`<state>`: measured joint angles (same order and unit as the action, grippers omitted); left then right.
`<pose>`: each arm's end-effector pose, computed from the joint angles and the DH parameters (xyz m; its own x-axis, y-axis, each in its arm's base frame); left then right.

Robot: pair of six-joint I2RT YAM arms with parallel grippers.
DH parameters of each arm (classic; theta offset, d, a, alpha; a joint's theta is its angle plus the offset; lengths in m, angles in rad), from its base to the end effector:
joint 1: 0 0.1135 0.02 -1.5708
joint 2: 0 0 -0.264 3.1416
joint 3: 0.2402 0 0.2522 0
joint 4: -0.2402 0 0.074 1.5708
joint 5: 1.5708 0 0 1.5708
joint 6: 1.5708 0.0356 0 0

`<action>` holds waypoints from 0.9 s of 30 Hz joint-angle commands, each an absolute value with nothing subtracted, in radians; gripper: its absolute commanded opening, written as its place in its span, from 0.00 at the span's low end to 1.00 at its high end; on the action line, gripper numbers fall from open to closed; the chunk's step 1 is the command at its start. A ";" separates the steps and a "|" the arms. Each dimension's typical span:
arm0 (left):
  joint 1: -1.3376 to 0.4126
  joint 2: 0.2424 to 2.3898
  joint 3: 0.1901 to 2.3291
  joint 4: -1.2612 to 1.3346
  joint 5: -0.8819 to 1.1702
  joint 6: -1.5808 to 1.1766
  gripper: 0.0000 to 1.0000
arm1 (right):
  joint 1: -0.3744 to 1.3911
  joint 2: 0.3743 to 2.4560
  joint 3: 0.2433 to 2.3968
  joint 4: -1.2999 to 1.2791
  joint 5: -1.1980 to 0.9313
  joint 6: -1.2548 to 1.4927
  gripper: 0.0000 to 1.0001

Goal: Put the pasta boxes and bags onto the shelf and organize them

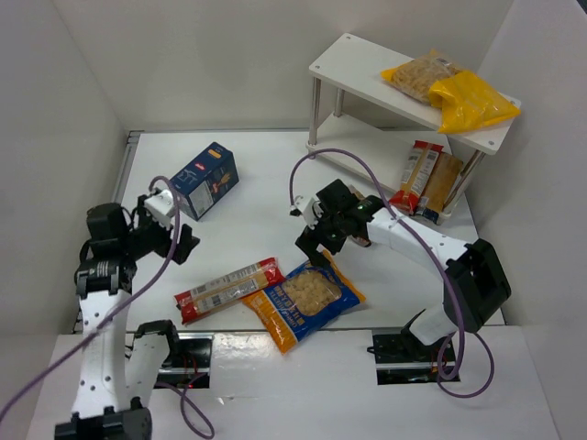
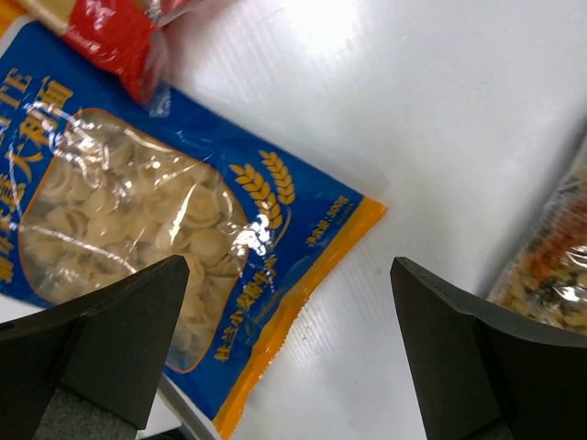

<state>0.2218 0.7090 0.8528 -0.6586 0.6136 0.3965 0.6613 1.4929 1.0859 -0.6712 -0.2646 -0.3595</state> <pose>0.1442 0.0115 0.3291 -0.3237 0.2507 -0.9124 0.4706 0.8792 0.0746 0.2306 0.1912 0.2393 -0.4080 -0.7478 -0.5238 -0.8909 0.4516 0.0493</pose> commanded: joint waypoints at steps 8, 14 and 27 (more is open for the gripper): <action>-0.233 0.922 0.862 -0.627 0.333 0.489 1.00 | 0.489 1.298 1.068 -0.554 -0.173 -0.273 1.00; -0.373 1.072 0.813 -0.615 0.242 0.587 1.00 | 0.425 1.266 1.068 -0.545 -0.198 -0.273 1.00; -0.383 1.206 0.706 -0.635 0.192 0.676 1.00 | 0.416 1.278 1.068 -0.545 -0.225 -0.282 1.00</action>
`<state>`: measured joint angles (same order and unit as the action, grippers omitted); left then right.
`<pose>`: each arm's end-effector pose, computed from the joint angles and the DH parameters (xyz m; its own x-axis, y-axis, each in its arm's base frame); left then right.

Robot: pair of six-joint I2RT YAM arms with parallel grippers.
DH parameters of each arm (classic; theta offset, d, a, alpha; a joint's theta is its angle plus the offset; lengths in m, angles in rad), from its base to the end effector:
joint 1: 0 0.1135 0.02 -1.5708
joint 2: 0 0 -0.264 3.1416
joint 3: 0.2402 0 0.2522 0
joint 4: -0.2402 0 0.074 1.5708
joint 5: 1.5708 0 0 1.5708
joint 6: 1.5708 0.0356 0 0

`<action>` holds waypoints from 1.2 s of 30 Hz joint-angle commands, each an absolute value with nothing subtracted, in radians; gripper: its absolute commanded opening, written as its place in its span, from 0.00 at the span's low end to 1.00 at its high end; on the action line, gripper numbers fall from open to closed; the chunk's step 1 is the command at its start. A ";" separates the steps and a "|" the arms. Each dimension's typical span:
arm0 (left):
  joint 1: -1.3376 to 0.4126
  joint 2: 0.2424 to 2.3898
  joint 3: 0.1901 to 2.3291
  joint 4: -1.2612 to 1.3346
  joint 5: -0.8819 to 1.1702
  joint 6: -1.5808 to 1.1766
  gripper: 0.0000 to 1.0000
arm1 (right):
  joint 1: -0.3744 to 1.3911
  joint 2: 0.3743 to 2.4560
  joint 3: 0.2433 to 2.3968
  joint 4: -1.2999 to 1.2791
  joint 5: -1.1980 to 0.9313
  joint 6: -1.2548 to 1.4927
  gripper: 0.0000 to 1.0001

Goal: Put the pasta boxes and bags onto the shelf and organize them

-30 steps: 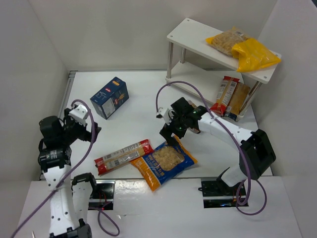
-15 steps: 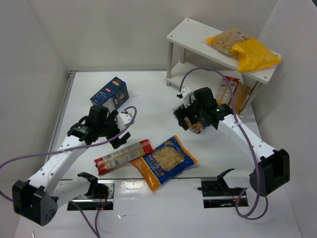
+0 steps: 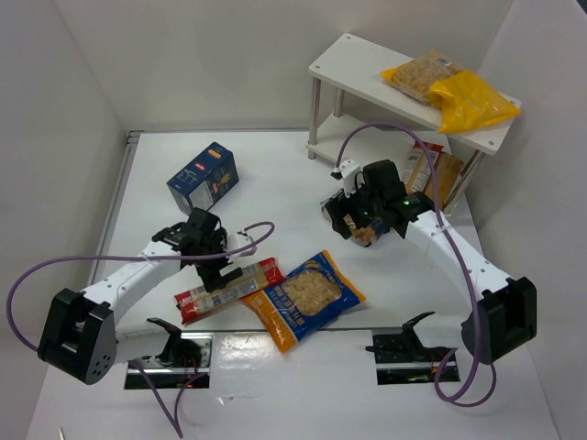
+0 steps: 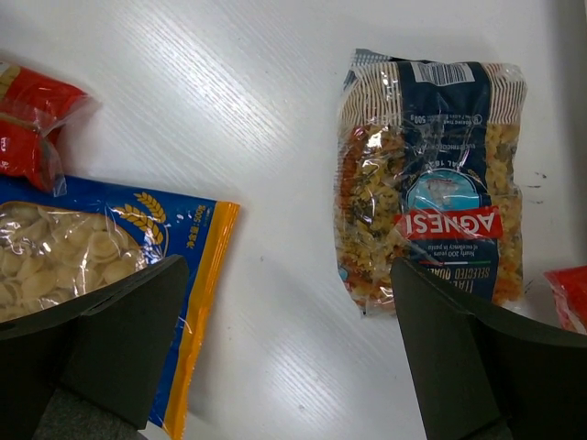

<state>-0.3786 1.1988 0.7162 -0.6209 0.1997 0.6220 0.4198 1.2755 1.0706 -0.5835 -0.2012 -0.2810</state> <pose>0.1999 -0.0871 0.2017 -0.4147 0.7796 -0.4693 0.8453 0.5210 0.1185 0.2455 0.1173 0.2978 -0.4758 -0.5099 -0.7166 -0.6869 0.7243 -0.0593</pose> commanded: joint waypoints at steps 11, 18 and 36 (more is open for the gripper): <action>-0.383 1.382 0.844 -0.850 0.397 0.893 1.00 | 0.416 1.316 1.068 -0.554 -0.235 -0.282 1.00; -0.393 1.508 0.876 -0.871 0.431 0.882 1.00 | 0.416 1.325 1.068 -0.554 -0.244 -0.291 1.00; -0.445 1.597 0.822 -0.453 0.011 0.453 1.00 | 0.416 1.327 1.077 -0.563 -0.291 -0.301 1.00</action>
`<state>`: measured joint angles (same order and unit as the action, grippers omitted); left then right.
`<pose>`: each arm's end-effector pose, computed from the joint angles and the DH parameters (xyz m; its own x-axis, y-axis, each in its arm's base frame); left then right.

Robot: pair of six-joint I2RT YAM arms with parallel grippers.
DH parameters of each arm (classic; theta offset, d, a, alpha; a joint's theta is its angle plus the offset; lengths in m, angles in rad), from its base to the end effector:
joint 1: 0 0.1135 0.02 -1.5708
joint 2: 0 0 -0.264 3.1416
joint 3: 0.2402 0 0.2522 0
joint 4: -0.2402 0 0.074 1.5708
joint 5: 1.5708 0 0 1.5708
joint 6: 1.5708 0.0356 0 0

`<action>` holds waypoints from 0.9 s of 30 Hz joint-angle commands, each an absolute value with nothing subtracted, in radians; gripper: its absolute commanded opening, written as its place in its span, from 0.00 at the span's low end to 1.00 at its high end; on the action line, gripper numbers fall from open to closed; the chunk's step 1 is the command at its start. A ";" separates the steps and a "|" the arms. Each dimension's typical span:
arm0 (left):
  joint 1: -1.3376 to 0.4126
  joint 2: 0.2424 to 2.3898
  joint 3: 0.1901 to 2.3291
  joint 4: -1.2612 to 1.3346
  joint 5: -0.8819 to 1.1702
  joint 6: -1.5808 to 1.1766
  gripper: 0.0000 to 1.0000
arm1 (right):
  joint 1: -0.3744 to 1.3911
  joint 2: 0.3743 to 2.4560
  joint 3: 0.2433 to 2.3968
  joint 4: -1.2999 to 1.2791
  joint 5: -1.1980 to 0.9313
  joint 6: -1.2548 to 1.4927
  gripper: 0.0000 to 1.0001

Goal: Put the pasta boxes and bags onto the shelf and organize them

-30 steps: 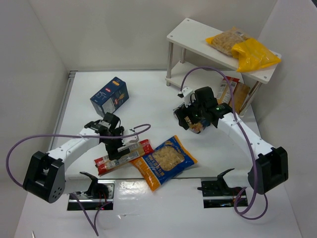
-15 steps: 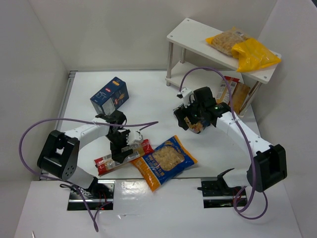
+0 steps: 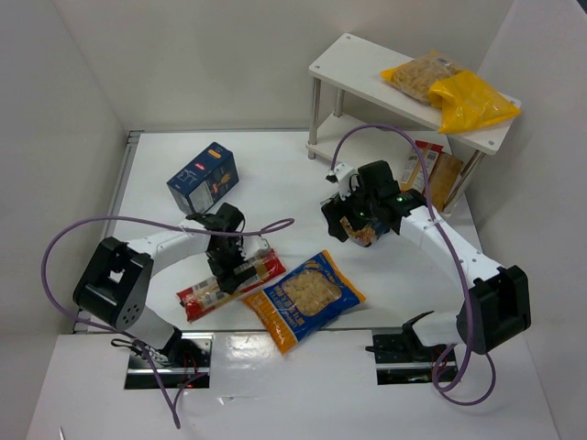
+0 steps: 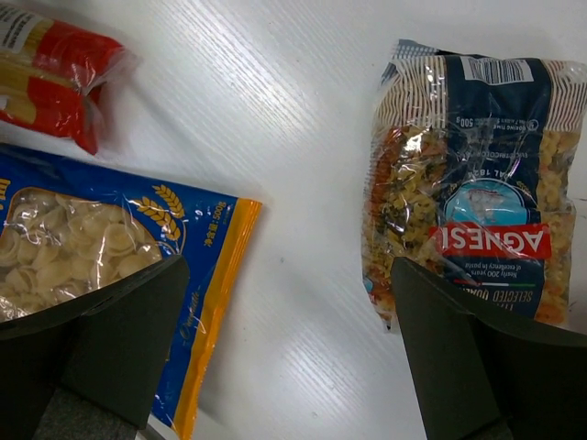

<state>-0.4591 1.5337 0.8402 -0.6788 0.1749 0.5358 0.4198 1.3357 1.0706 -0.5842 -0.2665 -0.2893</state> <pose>0.2289 -0.1201 0.1600 -0.5172 0.8165 -0.2567 0.8504 0.5242 -0.0460 0.2539 0.1236 0.2826 -0.4997 -0.5244 -0.6895 -0.7247 0.6891 0.0011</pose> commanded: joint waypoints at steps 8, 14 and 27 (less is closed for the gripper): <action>-0.379 1.699 0.926 -0.384 -0.044 0.422 0.94 | 0.416 1.308 1.077 -0.563 -0.302 -0.310 1.00; -0.370 1.779 1.044 -0.356 -0.077 0.413 0.92 | 0.416 1.299 1.077 -0.572 -0.311 -0.310 1.00; -0.318 1.800 1.190 -0.382 -0.058 0.376 0.95 | 0.416 1.281 1.068 -0.572 -0.321 -0.319 1.00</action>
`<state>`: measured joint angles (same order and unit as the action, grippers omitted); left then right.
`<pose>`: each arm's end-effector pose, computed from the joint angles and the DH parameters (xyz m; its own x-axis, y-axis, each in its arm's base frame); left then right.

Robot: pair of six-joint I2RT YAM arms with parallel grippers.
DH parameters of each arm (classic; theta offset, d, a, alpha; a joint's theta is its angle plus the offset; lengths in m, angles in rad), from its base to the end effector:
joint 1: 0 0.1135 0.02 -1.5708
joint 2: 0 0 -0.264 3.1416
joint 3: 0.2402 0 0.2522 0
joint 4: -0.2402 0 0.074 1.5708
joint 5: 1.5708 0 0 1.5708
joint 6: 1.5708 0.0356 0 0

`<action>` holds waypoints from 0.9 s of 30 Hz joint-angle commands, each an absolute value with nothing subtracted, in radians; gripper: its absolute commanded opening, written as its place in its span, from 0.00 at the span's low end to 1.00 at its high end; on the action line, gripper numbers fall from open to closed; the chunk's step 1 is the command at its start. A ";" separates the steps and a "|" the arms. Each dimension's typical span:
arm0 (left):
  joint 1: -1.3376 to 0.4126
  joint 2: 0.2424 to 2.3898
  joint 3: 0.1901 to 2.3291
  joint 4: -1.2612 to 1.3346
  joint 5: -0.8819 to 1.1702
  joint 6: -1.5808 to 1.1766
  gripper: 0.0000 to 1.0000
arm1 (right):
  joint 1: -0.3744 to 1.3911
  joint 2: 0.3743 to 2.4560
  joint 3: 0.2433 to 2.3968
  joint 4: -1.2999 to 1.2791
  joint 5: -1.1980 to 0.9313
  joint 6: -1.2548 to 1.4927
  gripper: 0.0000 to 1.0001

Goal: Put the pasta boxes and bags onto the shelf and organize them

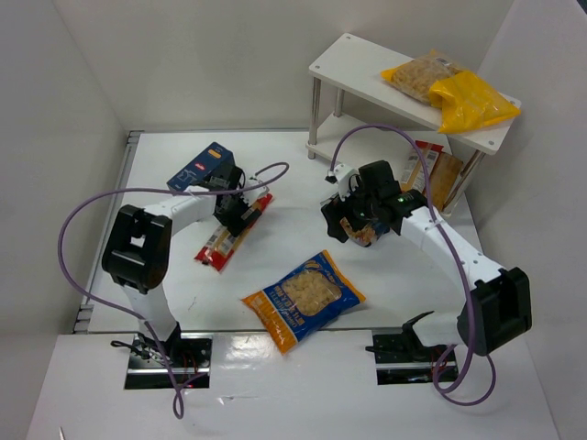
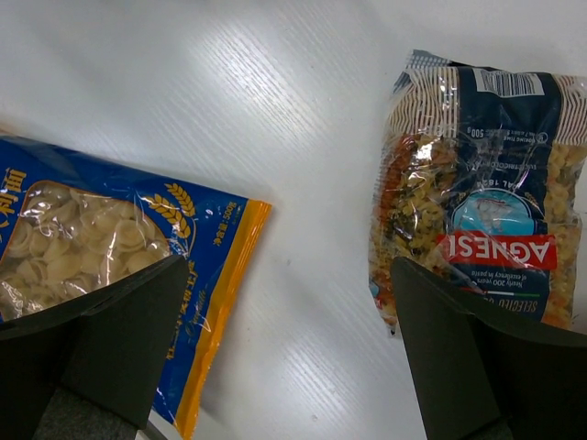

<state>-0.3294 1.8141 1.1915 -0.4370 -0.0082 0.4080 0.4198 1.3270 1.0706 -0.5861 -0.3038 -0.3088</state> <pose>0.3513 -0.1198 0.1800 -0.6307 0.6349 -0.4462 0.6209 0.7578 0.2007 0.2516 0.1240 0.2850 -0.4758 -0.5299 -0.7020 -0.7509 0.6604 0.0104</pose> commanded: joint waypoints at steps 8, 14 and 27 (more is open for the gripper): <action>-0.307 1.634 1.034 -0.413 -0.066 0.169 1.00 | 0.416 1.270 1.068 -0.572 -0.339 -0.328 1.00; -0.285 1.652 1.052 -0.413 -0.017 0.111 1.00 | 0.416 1.270 1.068 -0.581 -0.339 -0.328 1.00; -0.273 1.672 1.017 -0.422 0.109 0.064 1.00 | 0.416 1.252 1.068 -0.581 -0.357 -0.328 1.00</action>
<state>-0.2703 1.6627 1.0420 -0.4171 0.0483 0.0799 0.4198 1.2831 1.0706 -0.5888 -0.3363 -0.3157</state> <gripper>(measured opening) 1.001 0.994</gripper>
